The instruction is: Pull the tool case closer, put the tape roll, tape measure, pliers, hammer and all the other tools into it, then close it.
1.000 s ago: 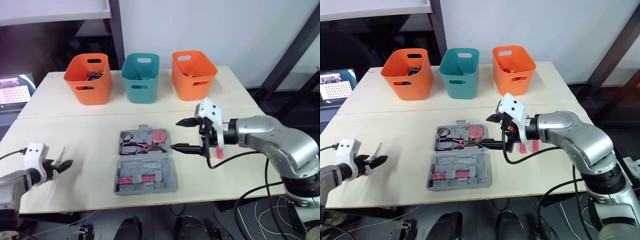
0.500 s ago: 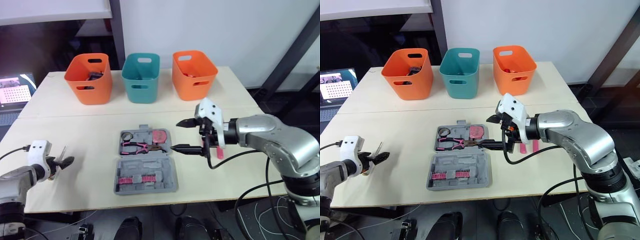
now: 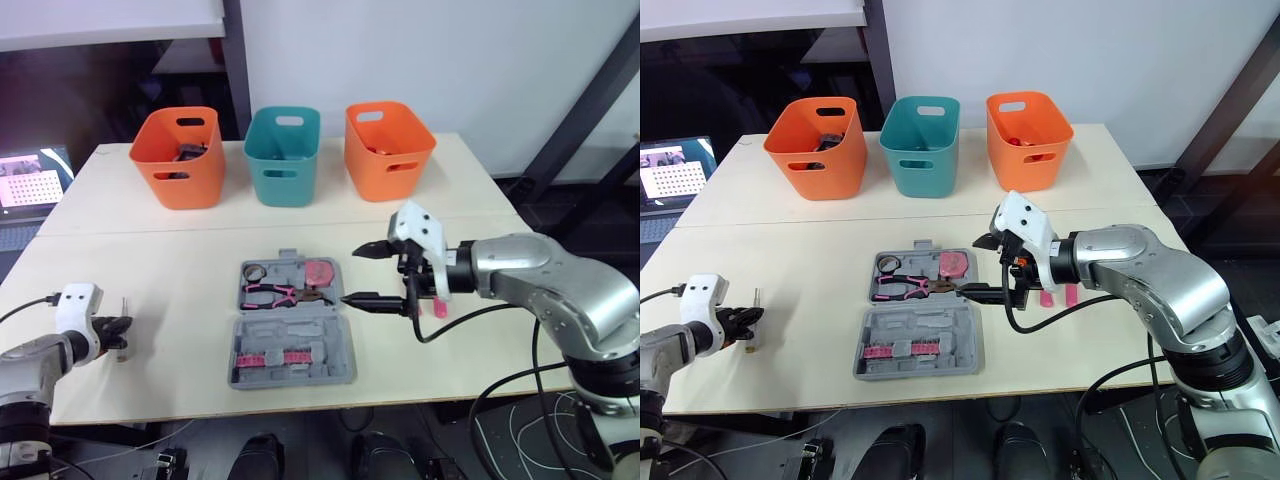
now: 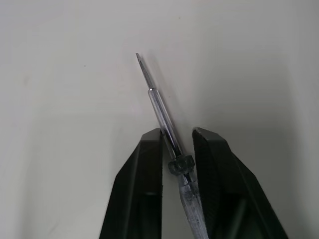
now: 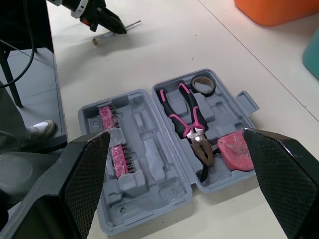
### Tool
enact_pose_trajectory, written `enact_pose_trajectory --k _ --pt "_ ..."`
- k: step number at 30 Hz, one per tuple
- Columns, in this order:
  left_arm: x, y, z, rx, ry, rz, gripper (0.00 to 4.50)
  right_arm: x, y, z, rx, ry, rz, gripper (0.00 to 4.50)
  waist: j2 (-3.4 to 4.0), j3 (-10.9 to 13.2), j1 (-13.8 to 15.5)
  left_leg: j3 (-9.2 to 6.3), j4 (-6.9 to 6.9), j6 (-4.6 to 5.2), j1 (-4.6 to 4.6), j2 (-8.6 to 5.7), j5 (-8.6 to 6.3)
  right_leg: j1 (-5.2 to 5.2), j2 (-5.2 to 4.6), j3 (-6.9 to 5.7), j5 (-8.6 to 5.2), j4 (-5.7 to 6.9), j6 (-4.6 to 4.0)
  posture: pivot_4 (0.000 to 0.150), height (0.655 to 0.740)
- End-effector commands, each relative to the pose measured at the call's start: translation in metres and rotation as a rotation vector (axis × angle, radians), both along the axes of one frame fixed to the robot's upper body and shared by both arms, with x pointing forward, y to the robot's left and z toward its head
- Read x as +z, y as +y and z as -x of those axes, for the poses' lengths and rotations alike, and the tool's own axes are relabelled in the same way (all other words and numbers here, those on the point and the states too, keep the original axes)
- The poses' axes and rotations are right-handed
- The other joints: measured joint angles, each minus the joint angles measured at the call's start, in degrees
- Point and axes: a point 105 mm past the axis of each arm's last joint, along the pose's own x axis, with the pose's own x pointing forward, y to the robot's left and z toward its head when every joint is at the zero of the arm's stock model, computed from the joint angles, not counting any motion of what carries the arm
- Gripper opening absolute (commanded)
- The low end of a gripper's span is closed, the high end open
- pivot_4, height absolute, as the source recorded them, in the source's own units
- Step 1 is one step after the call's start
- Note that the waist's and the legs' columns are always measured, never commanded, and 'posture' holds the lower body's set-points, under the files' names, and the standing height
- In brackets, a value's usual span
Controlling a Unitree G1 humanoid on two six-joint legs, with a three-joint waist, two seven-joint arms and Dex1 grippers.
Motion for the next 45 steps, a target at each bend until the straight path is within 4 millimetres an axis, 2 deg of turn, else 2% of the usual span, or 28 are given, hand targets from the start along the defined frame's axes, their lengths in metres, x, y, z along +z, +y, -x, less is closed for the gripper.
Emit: enact_pose_trajectory --k 1,2,6,14,23,26,30,31,39,42,45 --pt "0.008 0.005 0.000 0.019 -0.034 -0.013 2.68 0.011 0.002 0.002 0.017 -0.054 -0.009 4.50 0.00 0.00 0.00 0.00 0.00 0.00 0.00 0.00 0.00 0.00 0.00 0.00 0.00 0.00 0.00 0.150 0.7400" --pt "0.007 0.005 0.001 0.021 -0.031 -0.013 3.25 0.011 0.002 0.002 0.017 -0.054 -0.008 4.50 0.00 0.00 -0.01 0.00 0.00 0.00 0.00 0.00 0.00 0.00 0.00 0.00 0.00 0.00 0.00 0.150 0.7400" --pt "0.005 0.006 0.005 0.047 -0.025 -0.001 3.25 0.010 0.002 0.002 0.019 -0.052 -0.008 4.50 0.00 0.00 -0.20 0.01 0.00 0.00 0.01 0.01 0.00 0.00 0.01 0.01 0.00 0.00 0.00 0.150 0.7400" --pt "-0.007 0.005 0.029 0.120 0.010 0.016 3.25 0.006 0.004 0.003 0.021 -0.043 -0.016 4.50 0.00 0.00 -0.10 0.04 -0.01 0.00 0.02 0.03 0.00 0.00 0.01 0.02 0.00 -0.01 0.00 0.150 0.7400" --pt "-0.010 -0.009 0.022 0.145 -0.003 0.049 3.25 0.006 0.007 0.002 0.029 -0.049 -0.022 4.50 0.01 0.00 0.05 0.04 0.03 0.00 0.03 0.03 0.00 0.02 0.02 0.03 0.02 0.00 -0.04 0.150 0.7400" --pt "-0.012 -0.011 0.018 0.153 -0.007 0.055 2.39 0.007 0.007 0.002 0.027 -0.052 -0.024 4.50 0.02 -0.01 0.21 0.03 0.03 0.00 0.03 0.03 0.00 0.02 0.02 0.02 0.02 0.01 -0.04 0.150 0.7400" --pt "-0.013 -0.011 0.012 0.168 -0.016 0.063 0.28 0.006 0.006 0.001 0.023 -0.054 -0.024 4.50 0.03 -0.02 0.66 0.04 0.05 0.00 0.03 0.03 0.00 0.04 0.02 0.02 0.02 0.00 -0.04 0.150 0.7400" --pt "-0.014 -0.011 0.011 0.170 -0.017 0.066 0.03 0.006 0.006 0.001 0.022 -0.055 -0.024 4.50 0.06 -0.03 0.86 0.04 0.06 0.00 0.03 0.03 0.00 0.04 0.02 0.02 0.02 0.00 -0.04 0.150 0.7400" --pt "-0.011 -0.013 0.005 0.160 -0.040 0.065 0.02 0.006 0.004 0.002 0.013 -0.056 -0.019 4.50 0.16 -0.06 1.48 0.03 0.09 0.00 0.07 0.03 0.00 0.07 0.04 0.02 0.03 0.02 -0.08 0.150 0.7400" --pt "-0.001 -0.014 0.001 0.092 -0.059 0.021 0.02 0.005 0.003 0.003 0.013 -0.054 -0.017 4.50 0.15 -0.06 1.45 0.02 0.09 0.00 0.07 0.03 0.00 0.06 0.04 0.02 0.03 0.03 -0.09 0.150 0.7400" --pt "0.022 -0.026 -0.011 -0.030 -0.115 0.001 0.02 0.005 0.002 0.003 0.012 -0.055 -0.016 4.50 0.11 -0.04 1.42 0.03 0.09 0.00 0.05 0.03 0.00 0.05 0.04 0.02 0.05 0.00 -0.15 0.150 0.7400"
